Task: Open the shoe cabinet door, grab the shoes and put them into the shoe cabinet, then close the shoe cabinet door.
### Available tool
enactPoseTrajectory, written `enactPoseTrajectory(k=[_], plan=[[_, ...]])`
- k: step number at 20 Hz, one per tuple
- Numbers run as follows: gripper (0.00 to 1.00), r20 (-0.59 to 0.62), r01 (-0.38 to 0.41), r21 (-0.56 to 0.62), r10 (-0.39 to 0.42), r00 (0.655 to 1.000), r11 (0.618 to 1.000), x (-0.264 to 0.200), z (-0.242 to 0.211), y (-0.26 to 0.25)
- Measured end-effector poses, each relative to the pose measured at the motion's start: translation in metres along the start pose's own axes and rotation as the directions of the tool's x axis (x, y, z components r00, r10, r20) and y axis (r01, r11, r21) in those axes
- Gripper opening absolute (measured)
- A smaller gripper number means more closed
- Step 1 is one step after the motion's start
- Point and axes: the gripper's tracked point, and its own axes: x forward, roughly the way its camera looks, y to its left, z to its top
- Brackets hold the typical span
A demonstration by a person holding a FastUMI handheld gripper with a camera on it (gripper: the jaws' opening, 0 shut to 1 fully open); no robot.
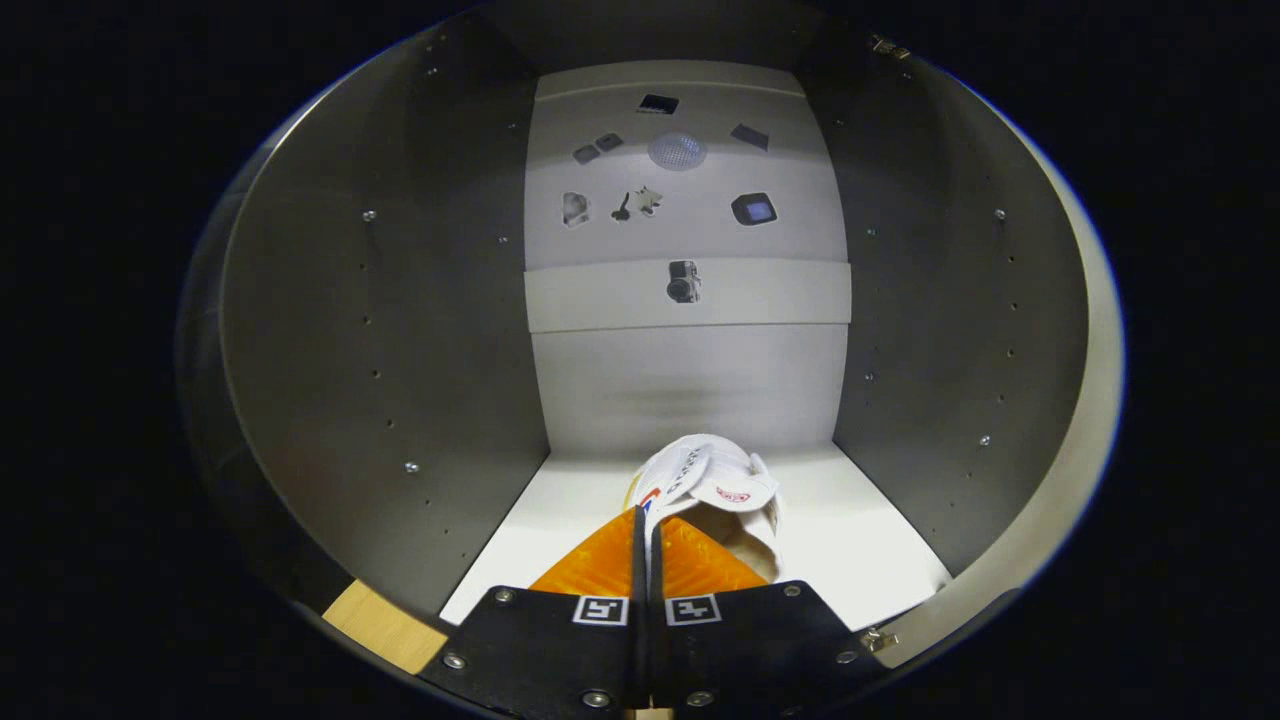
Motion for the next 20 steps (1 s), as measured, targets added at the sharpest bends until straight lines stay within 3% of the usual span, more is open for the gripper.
enactPoseTrajectory(k=[9,13,15,18,20], plan=[[0.00,-0.026,0.034,-0.005,-0.034,0.999,0.999,0.029,-0.009,-0.002],[0.07,-0.030,0.038,-0.005,-0.039,0.999,0.999,0.029,-0.009,-0.001],[0.12,-0.042,0.036,0.001,-0.036,0.998,0.999,0.029,-0.011,0.002],[0.40,-0.004,0.047,0.011,-0.047,0.999,0.999,0.025,-0.001,0.004],[0.49,0.010,0.041,0.013,-0.041,0.999,0.999,0.022,0.005,0.008]])
